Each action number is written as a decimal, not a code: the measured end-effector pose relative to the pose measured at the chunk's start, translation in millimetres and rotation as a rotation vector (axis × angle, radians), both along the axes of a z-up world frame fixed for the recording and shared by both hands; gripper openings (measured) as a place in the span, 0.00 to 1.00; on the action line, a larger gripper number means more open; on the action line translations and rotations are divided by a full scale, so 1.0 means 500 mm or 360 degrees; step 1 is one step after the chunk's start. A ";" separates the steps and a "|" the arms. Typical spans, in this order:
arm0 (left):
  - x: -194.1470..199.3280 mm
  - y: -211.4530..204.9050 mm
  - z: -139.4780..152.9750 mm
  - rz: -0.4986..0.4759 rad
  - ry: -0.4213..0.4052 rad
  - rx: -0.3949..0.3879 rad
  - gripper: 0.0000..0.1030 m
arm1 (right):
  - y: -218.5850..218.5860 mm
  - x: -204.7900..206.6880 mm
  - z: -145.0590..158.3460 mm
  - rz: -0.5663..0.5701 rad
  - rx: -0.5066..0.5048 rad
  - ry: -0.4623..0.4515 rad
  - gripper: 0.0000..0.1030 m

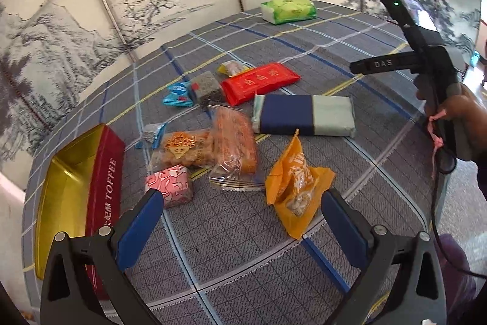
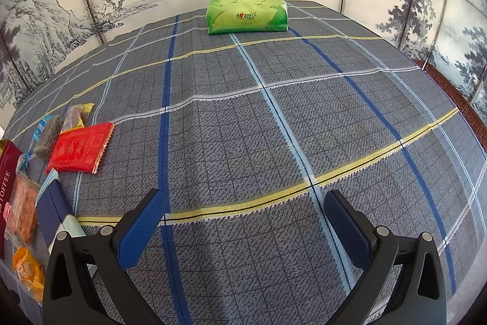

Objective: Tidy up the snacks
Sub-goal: 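Move the left gripper toward the orange wrapped pastry, then grasp the orange wrapped pastry with the left gripper and lift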

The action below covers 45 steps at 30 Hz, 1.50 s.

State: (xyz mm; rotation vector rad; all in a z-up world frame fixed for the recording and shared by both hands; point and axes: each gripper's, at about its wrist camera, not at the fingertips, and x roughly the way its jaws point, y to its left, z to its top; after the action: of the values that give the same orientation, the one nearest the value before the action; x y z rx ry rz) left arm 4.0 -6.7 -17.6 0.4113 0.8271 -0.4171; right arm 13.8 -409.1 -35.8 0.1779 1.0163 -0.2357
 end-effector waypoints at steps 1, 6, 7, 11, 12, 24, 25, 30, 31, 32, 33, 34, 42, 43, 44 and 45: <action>0.002 0.000 0.001 -0.0038 0.0024 -0.0012 1.00 | 0.000 0.000 0.000 0.0000 0.0000 0.0001 1.00; 0.006 -0.020 0.006 -0.0184 0.0053 0.0015 1.00 | -0.001 -0.001 0.000 0.0001 0.0002 0.0001 1.00; 0.009 -0.026 0.006 -0.0216 0.0068 0.0020 1.00 | -0.001 -0.001 0.000 0.0001 0.0002 0.0000 1.00; 0.027 -0.047 -0.007 -0.0268 0.0113 0.0074 1.00 | -0.003 -0.002 0.001 0.0000 0.0005 -0.0001 1.00; 0.034 -0.051 -0.013 -0.0272 0.0127 0.0083 1.00 | -0.003 -0.002 0.001 0.0000 0.0005 -0.0001 1.00; 0.059 -0.095 -0.055 -0.0369 0.0133 0.0257 0.93 | -0.006 -0.003 0.001 0.0001 0.0009 0.0000 1.00; 0.056 -0.099 -0.058 -0.0378 0.0124 0.0273 0.92 | -0.006 -0.003 0.001 0.0001 0.0009 0.0000 1.00; 0.054 -0.109 -0.068 -0.0401 0.0113 0.0321 0.86 | -0.007 -0.004 0.001 0.0002 0.0009 0.0001 1.00; 0.055 -0.110 -0.071 -0.0404 0.0116 0.0334 0.81 | -0.007 -0.004 0.001 0.0002 0.0009 0.0001 1.00; 0.054 -0.111 -0.069 -0.0412 0.0121 0.0324 0.78 | -0.007 -0.004 0.001 0.0002 0.0010 0.0002 1.00; 0.055 -0.111 -0.068 -0.0414 0.0125 0.0322 0.77 | -0.007 -0.004 0.001 0.0002 0.0010 0.0001 1.00; 0.054 -0.112 -0.068 -0.0416 0.0124 0.0323 0.75 | -0.007 -0.004 0.001 0.0002 0.0010 0.0001 1.00; 0.042 -0.118 -0.066 -0.0474 0.0152 0.0301 0.53 | -0.007 -0.005 -0.001 0.0003 0.0007 0.0005 1.00; 0.040 -0.120 -0.066 -0.0483 0.0157 0.0298 0.45 | -0.008 -0.005 -0.002 0.0004 0.0005 0.0006 1.00; 0.037 -0.122 -0.065 -0.0479 0.0141 0.0308 0.39 | -0.008 -0.006 -0.002 0.0004 0.0004 0.0007 1.00; 0.035 -0.124 -0.065 -0.0476 0.0132 0.0316 0.38 | -0.008 -0.006 -0.002 0.0004 0.0004 0.0007 1.00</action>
State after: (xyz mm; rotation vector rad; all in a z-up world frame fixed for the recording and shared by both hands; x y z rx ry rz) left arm 21.3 -68.9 -50.3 0.7106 0.8939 -0.6353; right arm 10.6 -413.3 -36.6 0.1784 1.0213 -0.2325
